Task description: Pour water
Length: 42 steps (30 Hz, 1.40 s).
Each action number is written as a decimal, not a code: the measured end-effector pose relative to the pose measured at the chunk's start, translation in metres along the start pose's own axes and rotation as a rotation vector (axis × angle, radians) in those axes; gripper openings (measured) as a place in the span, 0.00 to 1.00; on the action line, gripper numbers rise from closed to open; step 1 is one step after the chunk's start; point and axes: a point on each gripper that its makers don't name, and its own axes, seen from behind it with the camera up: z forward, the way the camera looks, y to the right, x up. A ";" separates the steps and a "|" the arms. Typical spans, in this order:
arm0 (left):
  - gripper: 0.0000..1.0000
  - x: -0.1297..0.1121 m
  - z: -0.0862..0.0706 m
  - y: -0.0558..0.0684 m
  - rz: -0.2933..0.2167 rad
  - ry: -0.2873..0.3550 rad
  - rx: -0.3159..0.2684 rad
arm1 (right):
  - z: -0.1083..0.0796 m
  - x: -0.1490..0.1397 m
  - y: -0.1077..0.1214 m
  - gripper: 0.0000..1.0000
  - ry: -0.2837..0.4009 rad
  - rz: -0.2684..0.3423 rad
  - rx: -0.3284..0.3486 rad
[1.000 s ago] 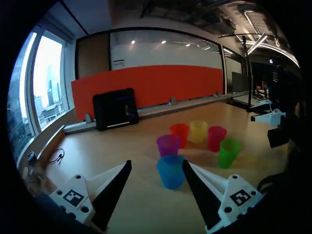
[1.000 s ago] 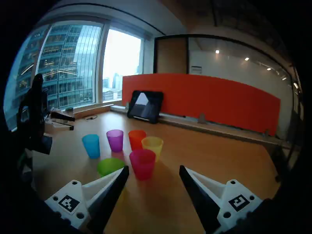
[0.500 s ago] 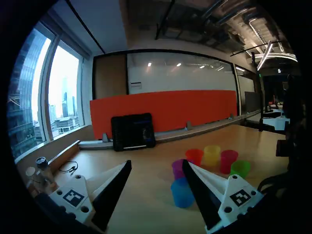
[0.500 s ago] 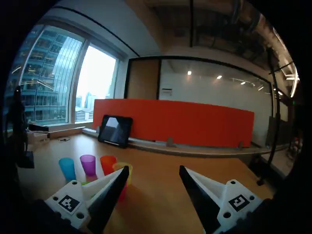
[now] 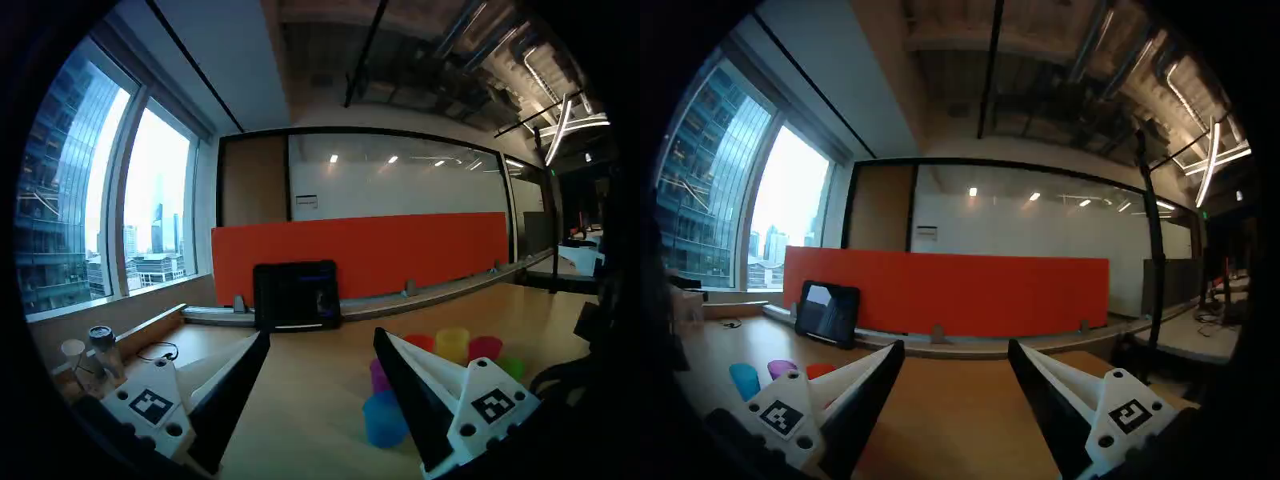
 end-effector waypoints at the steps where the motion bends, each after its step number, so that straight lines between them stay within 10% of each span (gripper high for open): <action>1: 0.96 0.000 0.000 -0.001 -0.002 0.001 0.004 | -0.001 -0.001 0.001 1.00 0.000 0.000 -0.004; 42: 0.96 -0.041 0.006 -0.013 0.009 0.024 0.058 | -0.017 0.010 0.000 1.00 -0.026 -0.010 -0.058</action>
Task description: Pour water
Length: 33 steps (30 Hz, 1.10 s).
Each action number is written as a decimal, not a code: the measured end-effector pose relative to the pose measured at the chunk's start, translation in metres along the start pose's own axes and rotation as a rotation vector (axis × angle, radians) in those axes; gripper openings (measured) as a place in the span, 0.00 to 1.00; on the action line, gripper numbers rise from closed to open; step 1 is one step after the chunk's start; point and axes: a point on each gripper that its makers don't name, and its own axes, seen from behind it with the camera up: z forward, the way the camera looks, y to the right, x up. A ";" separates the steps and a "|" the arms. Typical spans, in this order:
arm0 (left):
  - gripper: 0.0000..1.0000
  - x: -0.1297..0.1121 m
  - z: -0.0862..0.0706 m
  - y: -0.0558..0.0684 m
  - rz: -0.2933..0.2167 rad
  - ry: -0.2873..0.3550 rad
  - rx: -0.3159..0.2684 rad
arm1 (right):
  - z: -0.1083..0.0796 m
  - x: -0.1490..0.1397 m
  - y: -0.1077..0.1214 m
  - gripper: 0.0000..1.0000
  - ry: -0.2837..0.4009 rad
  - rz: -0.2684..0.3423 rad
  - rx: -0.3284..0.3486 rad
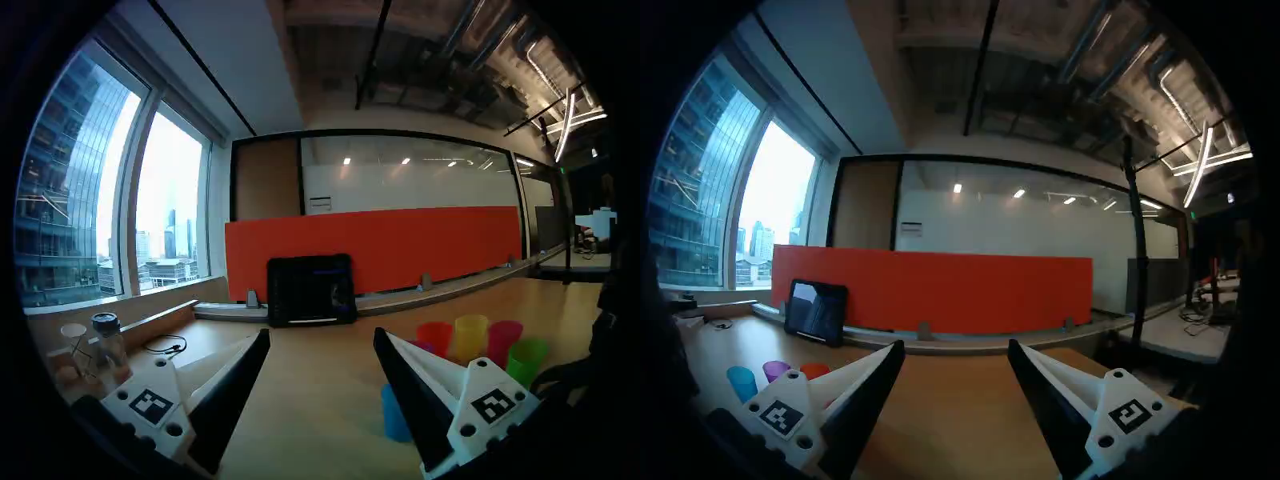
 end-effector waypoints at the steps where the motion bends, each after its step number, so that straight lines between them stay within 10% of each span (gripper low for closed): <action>1: 0.96 -0.001 0.000 0.000 -0.004 0.001 -0.002 | 0.000 0.000 -0.001 1.00 -0.001 -0.001 0.000; 33: 0.96 -0.043 0.007 -0.012 -0.069 -0.045 -0.002 | -0.002 0.009 -0.010 1.00 0.001 -0.019 -0.001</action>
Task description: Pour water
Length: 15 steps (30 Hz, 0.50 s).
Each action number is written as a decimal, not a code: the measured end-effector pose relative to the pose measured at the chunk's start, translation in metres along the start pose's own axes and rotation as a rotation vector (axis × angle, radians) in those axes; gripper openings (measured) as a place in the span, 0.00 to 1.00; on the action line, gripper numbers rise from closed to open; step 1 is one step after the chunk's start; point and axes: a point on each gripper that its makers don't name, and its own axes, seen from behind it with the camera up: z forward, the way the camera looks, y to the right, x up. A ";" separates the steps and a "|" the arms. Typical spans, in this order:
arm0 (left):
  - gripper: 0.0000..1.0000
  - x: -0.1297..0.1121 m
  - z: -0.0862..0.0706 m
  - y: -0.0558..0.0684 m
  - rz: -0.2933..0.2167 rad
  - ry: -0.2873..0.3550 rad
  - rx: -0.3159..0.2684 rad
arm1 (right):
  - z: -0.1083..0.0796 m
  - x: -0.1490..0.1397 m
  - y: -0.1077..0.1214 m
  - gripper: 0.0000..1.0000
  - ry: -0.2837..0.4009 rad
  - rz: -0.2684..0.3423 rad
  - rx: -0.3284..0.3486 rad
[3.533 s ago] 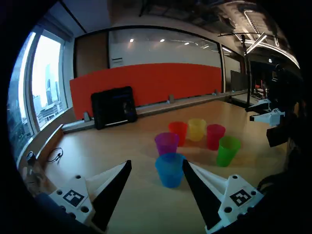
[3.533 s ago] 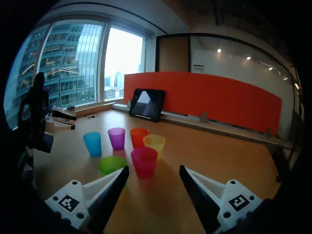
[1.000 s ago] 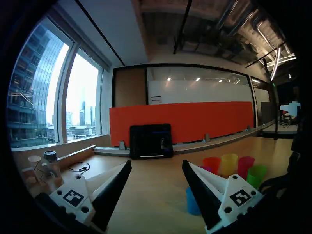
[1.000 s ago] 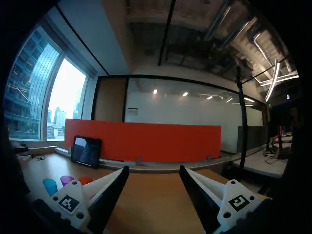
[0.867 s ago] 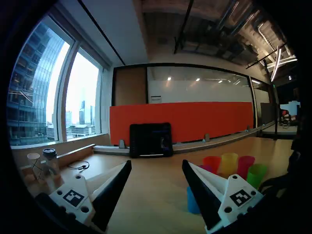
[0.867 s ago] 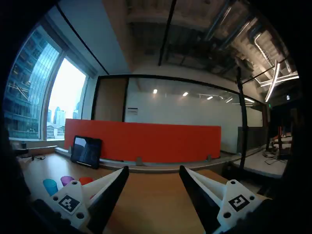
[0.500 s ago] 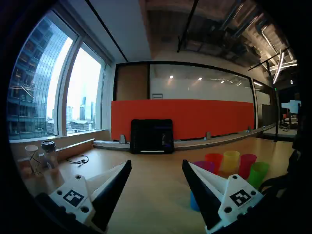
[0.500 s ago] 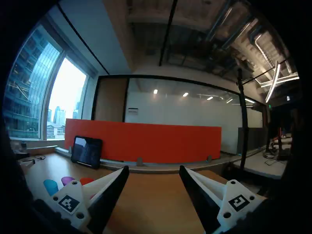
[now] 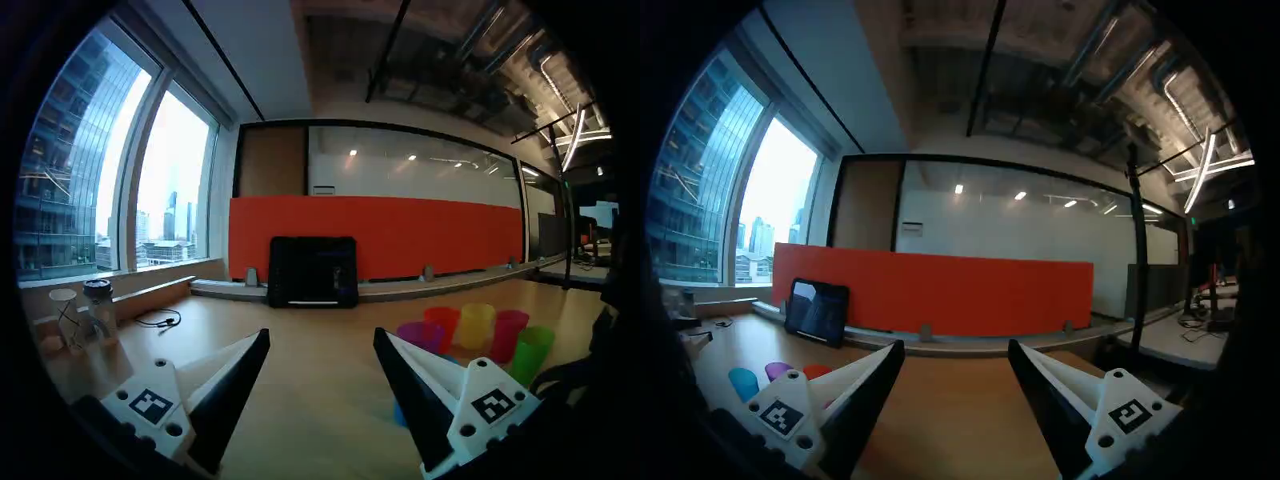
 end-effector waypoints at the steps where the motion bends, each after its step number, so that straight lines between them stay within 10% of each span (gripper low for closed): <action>1: 0.96 -0.002 0.000 0.000 0.000 -0.003 0.000 | 0.000 0.000 0.000 1.00 0.000 -0.001 0.000; 15: 0.96 -0.009 0.003 -0.001 0.007 -0.029 0.001 | 0.001 0.004 -0.008 1.00 0.004 -0.012 0.009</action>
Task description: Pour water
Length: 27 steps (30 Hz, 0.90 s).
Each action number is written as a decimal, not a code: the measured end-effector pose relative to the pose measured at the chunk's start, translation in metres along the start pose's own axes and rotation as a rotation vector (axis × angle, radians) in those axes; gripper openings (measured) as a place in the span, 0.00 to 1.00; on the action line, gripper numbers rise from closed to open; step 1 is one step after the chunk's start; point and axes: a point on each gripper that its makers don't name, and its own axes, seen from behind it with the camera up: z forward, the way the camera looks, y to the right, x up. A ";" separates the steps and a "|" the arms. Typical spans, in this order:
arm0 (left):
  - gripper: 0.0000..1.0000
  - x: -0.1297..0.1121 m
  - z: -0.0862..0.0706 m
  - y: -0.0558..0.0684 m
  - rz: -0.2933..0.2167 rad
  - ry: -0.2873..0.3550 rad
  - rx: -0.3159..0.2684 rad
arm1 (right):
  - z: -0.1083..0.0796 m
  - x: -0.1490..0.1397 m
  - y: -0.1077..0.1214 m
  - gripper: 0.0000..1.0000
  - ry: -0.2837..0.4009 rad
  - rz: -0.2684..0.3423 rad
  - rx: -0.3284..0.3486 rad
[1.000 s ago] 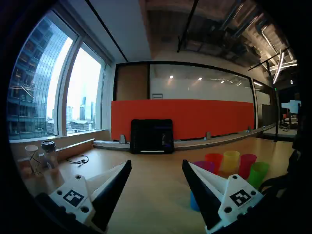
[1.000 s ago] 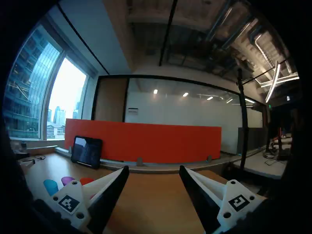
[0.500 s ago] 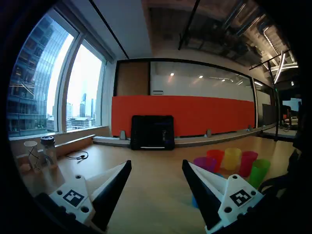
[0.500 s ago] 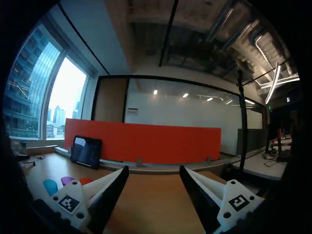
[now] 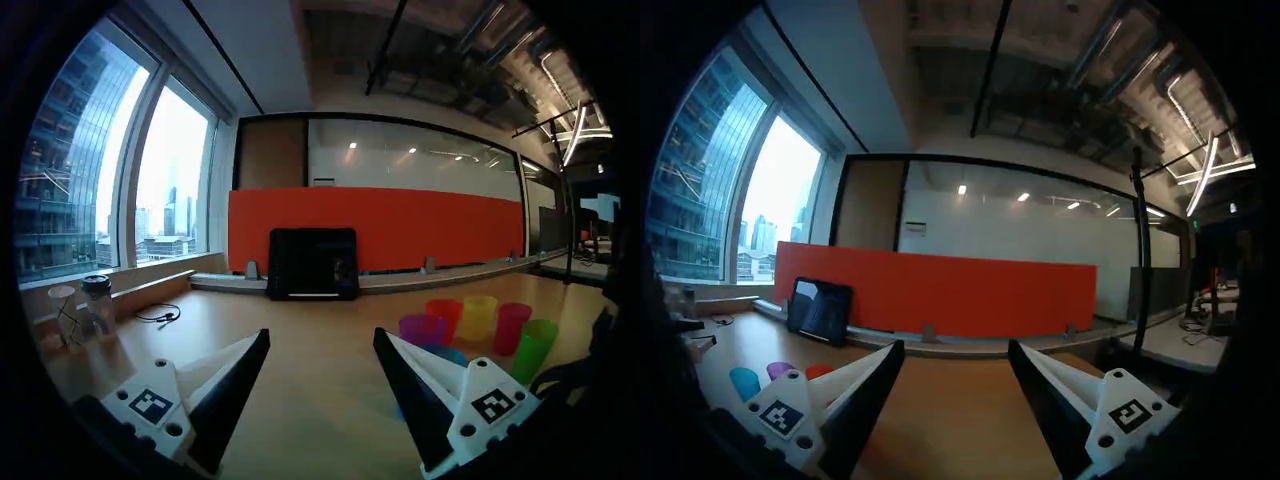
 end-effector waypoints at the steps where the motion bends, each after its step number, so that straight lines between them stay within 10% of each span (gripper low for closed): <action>1: 0.96 0.000 0.000 0.000 0.001 0.000 0.000 | 0.000 0.000 0.000 1.00 0.001 0.000 0.000; 27: 0.96 -0.001 0.000 0.001 0.003 -0.002 -0.001 | 0.004 -0.022 0.022 1.00 0.045 0.013 0.033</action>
